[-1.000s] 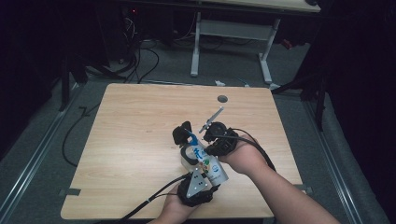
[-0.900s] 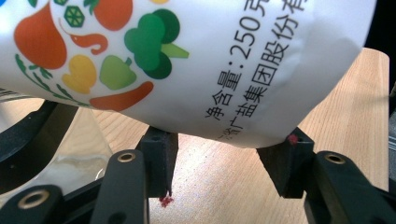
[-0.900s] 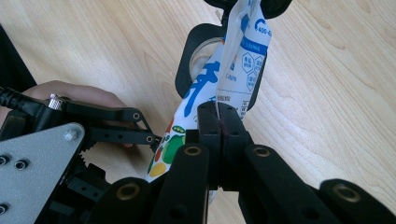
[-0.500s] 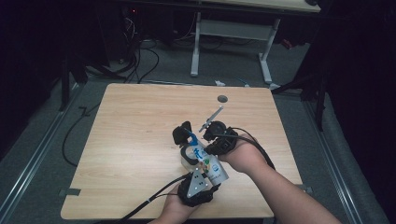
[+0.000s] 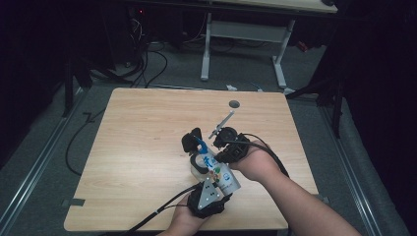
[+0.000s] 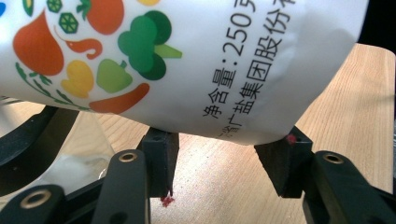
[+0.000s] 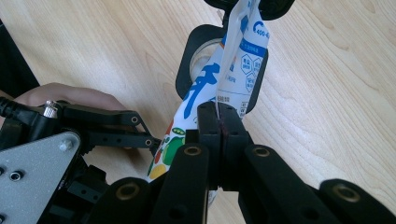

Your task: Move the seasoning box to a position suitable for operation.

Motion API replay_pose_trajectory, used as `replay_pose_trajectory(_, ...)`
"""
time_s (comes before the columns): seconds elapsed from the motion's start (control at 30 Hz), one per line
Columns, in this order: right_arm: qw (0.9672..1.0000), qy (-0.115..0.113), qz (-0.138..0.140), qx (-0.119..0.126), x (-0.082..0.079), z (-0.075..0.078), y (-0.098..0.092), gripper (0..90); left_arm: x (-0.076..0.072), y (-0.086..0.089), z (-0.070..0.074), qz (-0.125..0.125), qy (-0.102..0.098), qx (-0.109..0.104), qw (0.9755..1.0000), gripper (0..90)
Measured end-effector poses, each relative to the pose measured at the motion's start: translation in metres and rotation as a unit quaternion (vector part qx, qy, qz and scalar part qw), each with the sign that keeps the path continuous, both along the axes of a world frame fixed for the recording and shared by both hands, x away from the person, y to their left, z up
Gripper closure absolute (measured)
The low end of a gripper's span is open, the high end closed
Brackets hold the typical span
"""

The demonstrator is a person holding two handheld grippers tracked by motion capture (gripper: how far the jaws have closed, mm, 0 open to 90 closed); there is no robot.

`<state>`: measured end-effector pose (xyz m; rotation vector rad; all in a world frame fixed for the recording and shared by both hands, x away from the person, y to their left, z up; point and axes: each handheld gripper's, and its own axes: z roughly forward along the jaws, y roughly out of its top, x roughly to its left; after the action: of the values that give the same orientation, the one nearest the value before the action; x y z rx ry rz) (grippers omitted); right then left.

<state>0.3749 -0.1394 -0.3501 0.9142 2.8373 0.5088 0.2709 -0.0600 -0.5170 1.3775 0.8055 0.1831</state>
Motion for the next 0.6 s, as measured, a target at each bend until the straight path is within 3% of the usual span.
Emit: replay_pose_trajectory(0.6,1.0000,-0.001,0.002,-0.003,0.0028,-0.0003,0.0037,90.0,-0.0001,0.0008,0.0012,0.002,-0.002,0.002,1.0000,51.5)
